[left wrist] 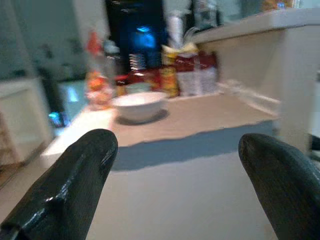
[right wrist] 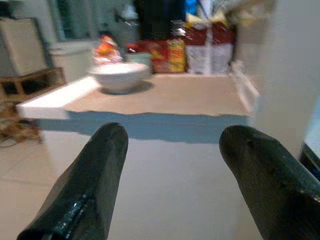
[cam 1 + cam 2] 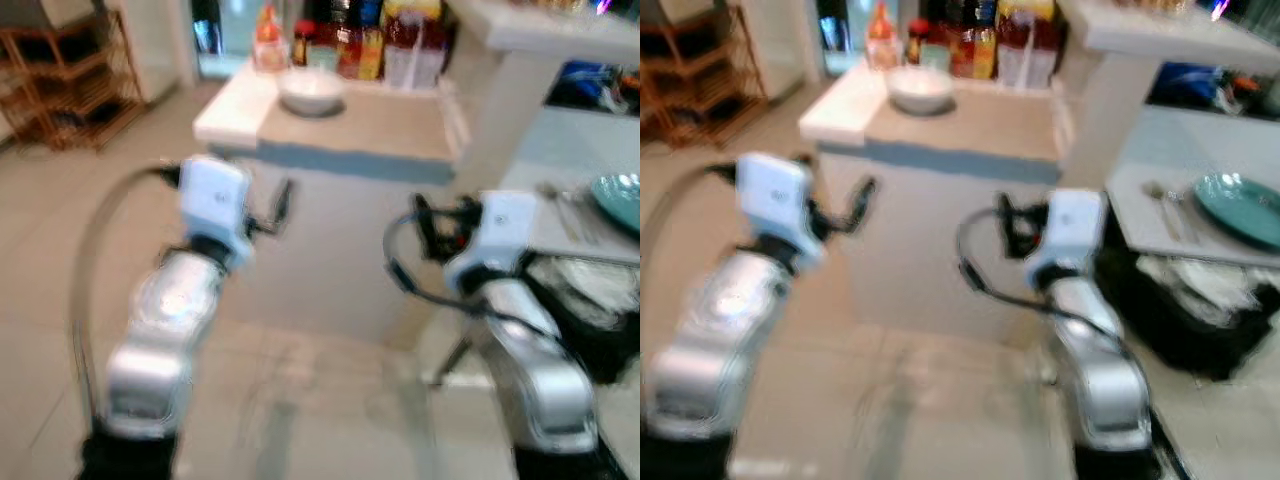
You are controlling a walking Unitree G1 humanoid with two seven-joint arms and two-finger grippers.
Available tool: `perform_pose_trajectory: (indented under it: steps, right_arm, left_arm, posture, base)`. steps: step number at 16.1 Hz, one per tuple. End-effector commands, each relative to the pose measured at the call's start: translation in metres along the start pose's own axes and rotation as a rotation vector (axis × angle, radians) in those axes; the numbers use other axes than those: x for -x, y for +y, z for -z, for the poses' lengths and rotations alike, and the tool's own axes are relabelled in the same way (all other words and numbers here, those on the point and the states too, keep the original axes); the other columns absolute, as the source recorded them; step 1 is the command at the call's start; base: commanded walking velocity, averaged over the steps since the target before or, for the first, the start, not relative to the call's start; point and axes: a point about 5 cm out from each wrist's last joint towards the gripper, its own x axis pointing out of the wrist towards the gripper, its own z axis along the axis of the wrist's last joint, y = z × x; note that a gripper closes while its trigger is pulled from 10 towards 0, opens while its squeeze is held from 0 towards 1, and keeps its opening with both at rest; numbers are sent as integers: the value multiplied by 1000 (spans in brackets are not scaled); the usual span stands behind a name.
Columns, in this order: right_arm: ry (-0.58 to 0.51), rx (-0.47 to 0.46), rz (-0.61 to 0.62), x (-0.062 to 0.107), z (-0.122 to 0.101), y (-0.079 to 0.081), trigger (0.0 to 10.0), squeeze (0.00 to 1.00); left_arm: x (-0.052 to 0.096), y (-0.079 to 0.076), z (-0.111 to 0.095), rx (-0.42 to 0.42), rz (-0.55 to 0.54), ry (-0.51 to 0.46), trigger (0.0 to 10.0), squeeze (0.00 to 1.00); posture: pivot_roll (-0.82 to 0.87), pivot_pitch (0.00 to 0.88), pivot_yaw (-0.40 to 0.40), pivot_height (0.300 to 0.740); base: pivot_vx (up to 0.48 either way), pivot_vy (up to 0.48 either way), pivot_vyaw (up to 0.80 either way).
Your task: Setting the table
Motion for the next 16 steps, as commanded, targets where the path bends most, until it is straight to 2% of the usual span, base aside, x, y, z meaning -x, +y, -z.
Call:
perform_pose_trajectory:
  steps: [1, 5, 8, 11, 16]
  right_arm:
    - [-15, 2, -29, -3, -4, 7, 10000, 0]
    - [-63, 24, -44, -8, -13, 5, 10000, 0]
    - [-116, 59, -75, -9, -23, 11, 10000, 0]
    - [-127, 16, -46, -9, -26, 8, 10000, 0]
    - [-142, 13, -22, -12, -32, 1, 10000, 0]
  left_arm:
    - [1, 9, 0, -26, -28, 3, 10000, 0]
    - [1, 10, 1, -25, -31, 3, 10000, 0]
    - [0, 10, 0, -30, -29, -2, 10000, 0]
    - [0, 10, 0, -31, -29, -3, 10000, 0]
    - [-1, 7, 0, -35, -12, -1, 10000, 0]
  posture:
    - [106, 0, -59, 740]
    - [110, 0, -67, 740]
    - [109, 0, -68, 740]
    - [107, 0, -67, 740]
    - [103, 0, -63, 740]
  base:
    - [480, 0, 0]
    - [480, 0, 0]
    - [480, 0, 0]
    - [480, 0, 0]
    - [480, 0, 0]
